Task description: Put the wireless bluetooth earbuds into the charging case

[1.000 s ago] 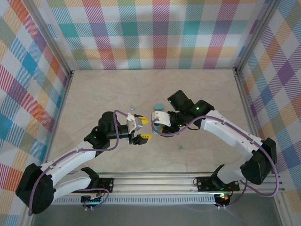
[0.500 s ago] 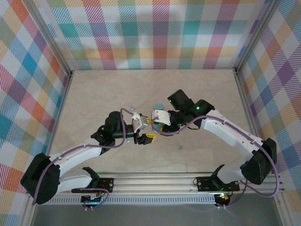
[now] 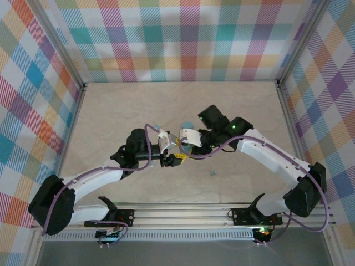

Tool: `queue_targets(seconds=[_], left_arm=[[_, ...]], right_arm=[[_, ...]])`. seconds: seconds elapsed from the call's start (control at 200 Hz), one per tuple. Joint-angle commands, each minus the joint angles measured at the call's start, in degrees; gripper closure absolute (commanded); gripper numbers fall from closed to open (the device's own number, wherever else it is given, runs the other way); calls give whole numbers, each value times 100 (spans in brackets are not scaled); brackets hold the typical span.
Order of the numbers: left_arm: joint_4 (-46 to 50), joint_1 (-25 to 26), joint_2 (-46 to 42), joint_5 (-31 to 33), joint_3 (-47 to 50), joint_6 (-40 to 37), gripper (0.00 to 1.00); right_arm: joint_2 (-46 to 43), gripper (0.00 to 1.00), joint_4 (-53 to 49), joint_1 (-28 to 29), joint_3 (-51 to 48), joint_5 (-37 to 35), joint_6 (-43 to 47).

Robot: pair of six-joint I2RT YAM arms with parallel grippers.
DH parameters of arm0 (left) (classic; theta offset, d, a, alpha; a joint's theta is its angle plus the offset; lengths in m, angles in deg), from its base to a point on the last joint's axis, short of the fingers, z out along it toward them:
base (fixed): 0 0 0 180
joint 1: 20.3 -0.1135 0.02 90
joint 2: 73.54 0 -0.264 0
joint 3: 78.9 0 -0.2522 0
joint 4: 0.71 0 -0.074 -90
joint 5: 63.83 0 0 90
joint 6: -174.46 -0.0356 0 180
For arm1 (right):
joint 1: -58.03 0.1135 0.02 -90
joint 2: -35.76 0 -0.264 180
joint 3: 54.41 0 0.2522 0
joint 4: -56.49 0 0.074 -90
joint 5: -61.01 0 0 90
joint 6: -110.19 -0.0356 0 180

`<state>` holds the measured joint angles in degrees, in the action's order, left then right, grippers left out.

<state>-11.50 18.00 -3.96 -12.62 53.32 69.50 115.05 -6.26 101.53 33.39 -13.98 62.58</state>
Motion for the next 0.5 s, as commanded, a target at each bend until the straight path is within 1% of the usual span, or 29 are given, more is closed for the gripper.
queue_targets(seconds=[0.0, 0.135, 0.39, 0.495], left_arm=[[-223, 81, 49, -104, -166, -44, 40], [-208, 81, 41, -111, -149, -82, 42], [-49, 76, -41, -160, -184, -208, 60], [-48, 81, -52, -257, -184, -246, 72]], right_arm=[[-124, 65, 10, -1, 115, 162, -29], [-90, 65, -5, 0, 117, 151, -14], [-88, 65, 32, -1, 174, 200, -52], [-123, 61, 200, 0, 146, 135, -184]])
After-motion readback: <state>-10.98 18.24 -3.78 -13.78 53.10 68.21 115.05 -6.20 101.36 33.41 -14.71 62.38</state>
